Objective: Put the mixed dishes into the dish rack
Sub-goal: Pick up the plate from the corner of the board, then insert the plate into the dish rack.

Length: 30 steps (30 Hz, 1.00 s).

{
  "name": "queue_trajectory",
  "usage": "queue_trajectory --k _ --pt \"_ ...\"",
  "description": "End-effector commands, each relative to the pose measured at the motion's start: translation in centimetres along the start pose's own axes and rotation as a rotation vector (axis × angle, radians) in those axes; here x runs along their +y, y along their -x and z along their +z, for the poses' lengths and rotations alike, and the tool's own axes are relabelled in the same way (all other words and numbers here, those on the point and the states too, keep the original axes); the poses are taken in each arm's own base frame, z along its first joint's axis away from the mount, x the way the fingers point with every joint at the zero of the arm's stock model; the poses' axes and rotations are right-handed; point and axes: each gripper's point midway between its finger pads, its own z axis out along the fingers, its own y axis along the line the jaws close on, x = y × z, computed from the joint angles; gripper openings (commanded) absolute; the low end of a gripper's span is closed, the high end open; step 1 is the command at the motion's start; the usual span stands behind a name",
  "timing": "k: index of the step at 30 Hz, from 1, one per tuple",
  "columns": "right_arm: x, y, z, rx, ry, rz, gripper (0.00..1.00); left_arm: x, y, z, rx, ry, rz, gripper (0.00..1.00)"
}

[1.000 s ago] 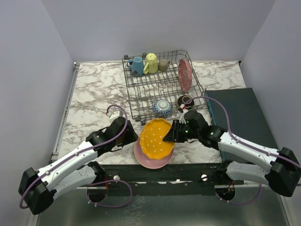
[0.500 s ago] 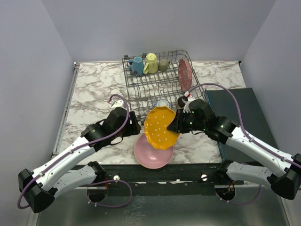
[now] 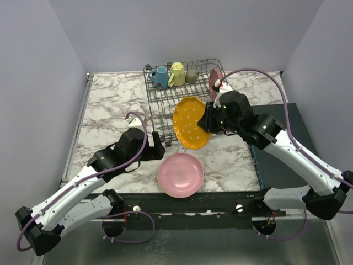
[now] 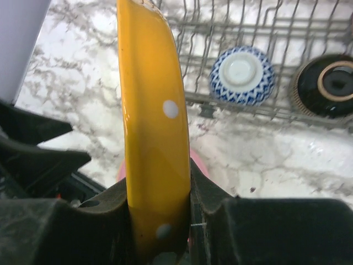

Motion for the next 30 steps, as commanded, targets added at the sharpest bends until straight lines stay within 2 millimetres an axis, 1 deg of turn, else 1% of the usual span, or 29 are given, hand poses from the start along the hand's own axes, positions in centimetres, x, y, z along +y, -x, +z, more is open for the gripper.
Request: queue_trajectory --k 1,3,7,10,15,20,25,27,30 --pt "0.2 5.2 -0.1 -0.132 -0.06 -0.091 0.0 -0.2 0.0 -0.4 -0.014 -0.038 0.023 0.95" --pt "-0.2 6.4 0.3 -0.149 -0.107 -0.125 0.0 -0.1 -0.1 -0.3 -0.017 -0.038 0.022 0.99" --pt "-1.3 8.6 1.4 -0.19 -0.204 -0.205 0.0 -0.1 -0.1 -0.1 -0.016 -0.036 0.027 0.99" --pt "-2.3 10.0 2.7 -0.202 -0.275 -0.248 0.0 0.0 -0.1 -0.2 -0.019 -0.034 0.031 0.99" --pt "-4.0 12.0 4.7 -0.214 -0.374 -0.298 0.0 0.2 0.1 -0.3 -0.032 -0.026 0.031 0.99" --pt "-5.8 13.7 6.4 -0.229 -0.459 -0.335 0.0 0.3 0.0 -0.2 -0.032 -0.021 0.03 0.99" --pt "-8.0 15.5 7.8 -0.255 -0.548 -0.365 0.0 0.3 0.0 -0.2 -0.029 -0.023 0.031 0.99" --pt "-9.1 15.9 8.6 -0.251 -0.577 -0.393 0.0 0.2 0.2 -0.3 -0.036 -0.026 0.029 0.99" --pt "-11.3 16.5 9.9 -0.239 -0.599 -0.378 0.0 0.3 0.2 -0.4 -0.042 -0.024 0.025 0.99"
